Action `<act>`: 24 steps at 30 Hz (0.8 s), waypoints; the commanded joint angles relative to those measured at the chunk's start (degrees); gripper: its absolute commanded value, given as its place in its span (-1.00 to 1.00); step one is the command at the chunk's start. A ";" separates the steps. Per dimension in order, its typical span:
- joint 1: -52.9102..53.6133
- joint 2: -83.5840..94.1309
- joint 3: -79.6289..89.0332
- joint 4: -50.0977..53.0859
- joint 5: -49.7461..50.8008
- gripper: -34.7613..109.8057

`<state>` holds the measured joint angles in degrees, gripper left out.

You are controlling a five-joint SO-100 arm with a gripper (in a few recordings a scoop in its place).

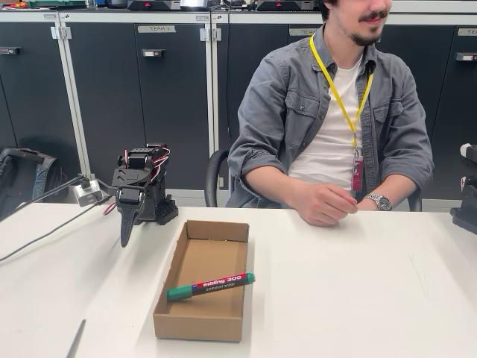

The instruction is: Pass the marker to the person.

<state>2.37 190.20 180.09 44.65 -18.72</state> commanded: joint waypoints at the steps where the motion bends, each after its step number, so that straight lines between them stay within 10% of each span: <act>1: -0.18 0.88 1.76 0.62 -3.60 -0.59; 24: -1.41 0.79 -2.46 5.19 -4.22 -0.59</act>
<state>1.14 190.20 179.38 48.25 -23.47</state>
